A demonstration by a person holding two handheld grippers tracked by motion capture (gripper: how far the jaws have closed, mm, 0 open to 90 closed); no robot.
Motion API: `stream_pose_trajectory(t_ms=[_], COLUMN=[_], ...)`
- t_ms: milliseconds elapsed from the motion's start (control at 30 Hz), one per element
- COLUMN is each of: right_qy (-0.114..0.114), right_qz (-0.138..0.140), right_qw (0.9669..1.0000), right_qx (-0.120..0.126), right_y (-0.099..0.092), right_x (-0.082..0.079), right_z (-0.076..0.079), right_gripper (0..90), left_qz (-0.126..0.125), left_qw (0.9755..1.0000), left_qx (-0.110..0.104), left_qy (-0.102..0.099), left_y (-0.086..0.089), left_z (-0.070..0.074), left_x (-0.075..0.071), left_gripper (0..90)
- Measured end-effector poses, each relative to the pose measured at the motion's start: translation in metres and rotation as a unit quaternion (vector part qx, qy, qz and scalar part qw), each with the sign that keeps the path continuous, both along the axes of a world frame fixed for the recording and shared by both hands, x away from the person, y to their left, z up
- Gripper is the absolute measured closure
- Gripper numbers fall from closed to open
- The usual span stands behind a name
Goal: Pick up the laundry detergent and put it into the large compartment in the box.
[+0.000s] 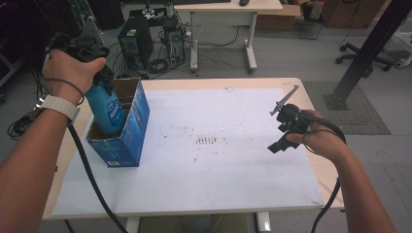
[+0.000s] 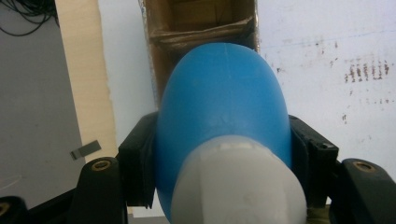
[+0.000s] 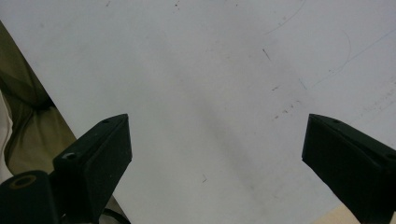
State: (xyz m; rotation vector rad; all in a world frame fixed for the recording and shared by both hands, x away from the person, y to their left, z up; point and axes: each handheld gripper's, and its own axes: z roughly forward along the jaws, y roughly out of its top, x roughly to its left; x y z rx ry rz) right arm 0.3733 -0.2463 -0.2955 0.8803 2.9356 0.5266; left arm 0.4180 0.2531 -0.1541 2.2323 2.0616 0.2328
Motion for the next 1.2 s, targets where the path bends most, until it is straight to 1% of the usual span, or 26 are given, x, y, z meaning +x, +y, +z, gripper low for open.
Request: stream_pose_trajectory(t_ms=[267, 500, 567, 633, 833, 967, 1200], right_qy=[0.000, 0.002, 0.003, 0.003, 0.003, 0.004, 0.005], right_qz=[0.000, 0.002, 0.001, 0.001, 0.001, 0.001, -0.001], right_qw=[1.0000, 1.0000, 1.0000, 1.0000, 1.0000, 1.0000, 1.0000], right_qx=[0.000, -0.001, -0.001, -0.001, -0.001, -0.001, 0.000], right_y=[0.000, 0.002, 0.002, 0.002, 0.002, 0.002, 0.000], right_x=[0.000, 0.000, 0.000, 0.000, 0.000, 0.000, -0.001], right_z=[-0.001, -0.002, -0.003, -0.003, -0.003, -0.004, -0.005], right_gripper=[8.5, 8.5, 8.5, 8.5, 8.5, 8.5, 8.5], left_qz=[0.002, 0.005, 0.006, 0.006, 0.005, 0.003, 0.005], left_qw=[1.0000, 1.0000, 1.0000, 1.0000, 1.0000, 1.0000, 0.9999], left_qx=[-0.004, -0.003, -0.004, -0.004, -0.001, 0.002, 0.007], left_qy=[0.004, -0.001, -0.005, -0.001, 0.001, -0.005, -0.009], left_y=[0.005, 0.006, 0.007, 0.008, 0.007, 0.006, 0.005], left_z=[-0.016, -0.027, -0.031, -0.033, -0.043, -0.050, -0.060], left_x=[0.001, 0.001, 0.001, 0.002, 0.003, 0.003, 0.004], left_gripper=[37.3, 37.4, 37.3, 37.3, 37.3, 37.4, 37.3])
